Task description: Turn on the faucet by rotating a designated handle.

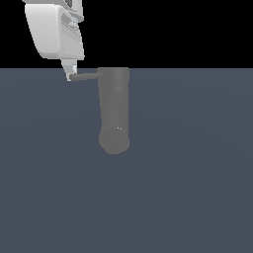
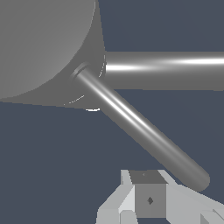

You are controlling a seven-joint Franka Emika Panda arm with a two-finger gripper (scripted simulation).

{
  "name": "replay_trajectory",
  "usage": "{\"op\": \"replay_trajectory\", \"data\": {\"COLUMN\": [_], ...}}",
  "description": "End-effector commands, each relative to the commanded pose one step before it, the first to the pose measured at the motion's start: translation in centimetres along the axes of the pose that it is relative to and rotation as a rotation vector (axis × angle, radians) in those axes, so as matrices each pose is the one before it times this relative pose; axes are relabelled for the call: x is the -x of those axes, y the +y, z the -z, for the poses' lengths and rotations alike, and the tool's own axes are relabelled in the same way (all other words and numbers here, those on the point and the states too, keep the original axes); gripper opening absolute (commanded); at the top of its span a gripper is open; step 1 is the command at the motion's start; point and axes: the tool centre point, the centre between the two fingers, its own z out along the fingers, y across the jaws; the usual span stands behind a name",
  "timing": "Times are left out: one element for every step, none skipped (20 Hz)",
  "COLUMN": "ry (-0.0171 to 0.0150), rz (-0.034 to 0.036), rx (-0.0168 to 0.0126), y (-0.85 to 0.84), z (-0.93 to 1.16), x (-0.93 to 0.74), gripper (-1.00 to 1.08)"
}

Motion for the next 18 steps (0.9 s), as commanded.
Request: {"op": "replay_trajectory", "data": {"ry": [0.00295, -0.00017, 0.00000, -0.00016, 0.00000, 0.00000, -0.00014, 0.00000, 0.00000, -0.00018, 0.00000, 0.00000, -0.00011, 0.00000, 0.00000, -0.00013, 0.00000, 0.00178], "rz": [-0.02051, -0.00038, 0.00000, -0.00039, 0.00000, 0.00000, -0.00040, 0.00000, 0.00000, -0.00059, 0.00000, 0.00000, -0.00044, 0.00000, 0.00000, -0.00064, 0.00000, 0.01682], "rx": [0.00493, 0.00055, 0.00000, 0.00055, 0.00000, 0.00000, 0.00054, 0.00000, 0.00000, 0.00076, 0.00000, 0.00000, 0.00052, 0.00000, 0.00000, 0.00073, 0.00000, -0.00421], "y": [0.704, 0.223, 0.242, 0.224, 0.242, 0.242, 0.226, 0.243, 0.244, 0.220, 0.244, 0.245, 0.229, 0.246, 0.246, 0.224, 0.000, -0.274], "z": [0.024, -0.016, 0.011, -0.015, 0.011, 0.011, -0.014, 0.011, 0.011, -0.023, 0.012, 0.012, -0.012, 0.013, 0.013, -0.019, 0.000, -0.023], "x": [-1.776, -0.259, -0.236, -0.260, -0.237, -0.237, -0.261, -0.238, -0.239, -0.273, -0.240, -0.241, -0.265, -0.243, -0.244, -0.278, 0.000, 1.093], "gripper": [-1.00, -1.00, -1.00, -1.00, -1.00, -1.00, -1.00, -1.00, -1.00, -1.00, -1.00, -1.00, -1.00, -1.00, -1.00, -1.00, -1.00, -1.00]}}
